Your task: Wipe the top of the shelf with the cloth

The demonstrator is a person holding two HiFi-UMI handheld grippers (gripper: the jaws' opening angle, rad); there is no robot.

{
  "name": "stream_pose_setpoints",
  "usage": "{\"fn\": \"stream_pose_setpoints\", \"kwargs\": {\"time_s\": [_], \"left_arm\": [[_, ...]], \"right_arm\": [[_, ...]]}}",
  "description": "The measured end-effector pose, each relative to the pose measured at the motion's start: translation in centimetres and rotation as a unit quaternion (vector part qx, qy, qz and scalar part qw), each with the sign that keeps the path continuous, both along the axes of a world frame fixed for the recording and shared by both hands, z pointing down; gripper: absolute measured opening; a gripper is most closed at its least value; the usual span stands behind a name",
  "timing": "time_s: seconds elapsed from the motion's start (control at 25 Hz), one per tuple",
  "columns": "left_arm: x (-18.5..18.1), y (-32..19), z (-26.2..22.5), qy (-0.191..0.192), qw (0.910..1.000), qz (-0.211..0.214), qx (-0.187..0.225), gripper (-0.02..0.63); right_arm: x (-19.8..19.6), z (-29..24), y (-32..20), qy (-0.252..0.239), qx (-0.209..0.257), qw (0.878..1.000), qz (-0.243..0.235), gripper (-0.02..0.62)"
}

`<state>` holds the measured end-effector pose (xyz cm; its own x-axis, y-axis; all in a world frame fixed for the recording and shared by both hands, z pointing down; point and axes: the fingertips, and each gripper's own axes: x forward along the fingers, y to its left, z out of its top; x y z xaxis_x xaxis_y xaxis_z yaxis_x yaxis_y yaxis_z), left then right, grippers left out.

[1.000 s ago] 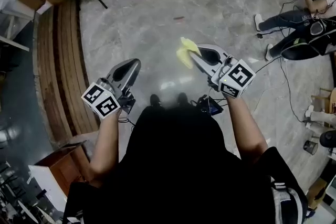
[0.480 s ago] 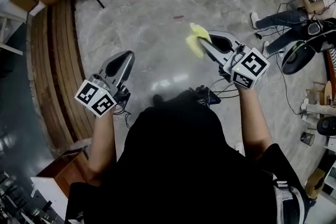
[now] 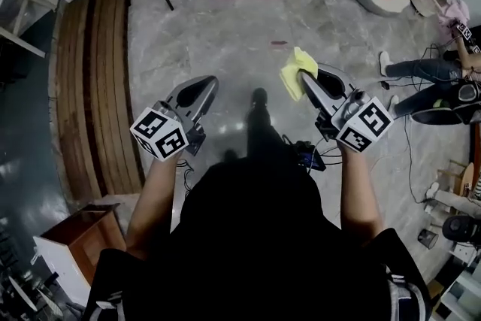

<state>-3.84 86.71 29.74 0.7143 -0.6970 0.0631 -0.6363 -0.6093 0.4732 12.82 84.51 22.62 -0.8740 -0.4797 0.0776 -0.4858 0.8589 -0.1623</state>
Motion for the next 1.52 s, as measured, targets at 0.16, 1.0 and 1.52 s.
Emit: {"fn": "stream_pose_setpoints", "kwargs": {"time_s": [0.16, 1.0, 1.52], "left_arm": [[-0.4, -5.9, 1.2, -0.010, 0.9993, -0.021, -0.030, 0.011], [0.2, -36.4, 1.5, -0.054, 0.9917, -0.073, -0.091, 0.012], [-7.2, -58.7, 2.1, -0.023, 0.9954, -0.021, -0.091, 0.011]], "right_arm": [[-1.3, 2.5, -6.7, -0.007, -0.022, 0.999, -0.024, 0.048], [-3.5, 5.0, -39.1, -0.008, -0.087, 0.993, -0.079, 0.048], [-11.5, 4.9, -60.8, 0.066, -0.111, 0.992, -0.009, 0.048]]}}
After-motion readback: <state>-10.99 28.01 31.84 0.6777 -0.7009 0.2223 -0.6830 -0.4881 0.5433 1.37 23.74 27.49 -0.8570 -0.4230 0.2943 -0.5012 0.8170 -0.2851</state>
